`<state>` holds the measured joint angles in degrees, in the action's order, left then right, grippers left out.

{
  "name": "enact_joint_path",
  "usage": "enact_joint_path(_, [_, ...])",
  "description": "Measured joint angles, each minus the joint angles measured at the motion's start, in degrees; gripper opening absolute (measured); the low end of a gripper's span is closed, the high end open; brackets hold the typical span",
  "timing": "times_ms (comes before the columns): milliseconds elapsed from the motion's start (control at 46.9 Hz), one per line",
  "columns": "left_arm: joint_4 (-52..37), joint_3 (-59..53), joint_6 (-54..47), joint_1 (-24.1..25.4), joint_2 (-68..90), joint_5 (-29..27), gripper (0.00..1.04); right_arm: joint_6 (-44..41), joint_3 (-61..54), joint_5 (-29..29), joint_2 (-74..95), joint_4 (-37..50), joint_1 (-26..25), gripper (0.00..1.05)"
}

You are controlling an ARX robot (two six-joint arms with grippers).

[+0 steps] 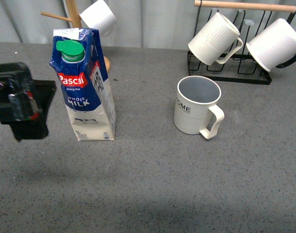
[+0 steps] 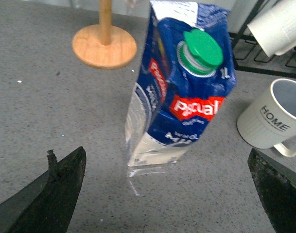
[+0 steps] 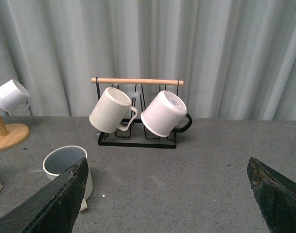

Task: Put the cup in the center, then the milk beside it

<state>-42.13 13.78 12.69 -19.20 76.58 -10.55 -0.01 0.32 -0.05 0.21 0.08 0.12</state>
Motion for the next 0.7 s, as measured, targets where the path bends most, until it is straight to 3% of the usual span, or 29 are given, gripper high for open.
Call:
enact_joint_path(256, [-3.7,3.0,1.1,-4.6,8.0,-0.7,0.98,0.0,0.0,0.0,0.0,0.0,0.0,0.96])
enact_joint_path(704, [-7.0,7.5,-1.9,-2.9,15.7,-1.6,0.98,0.0,0.0,0.0,0.0,0.0,0.0,0.96])
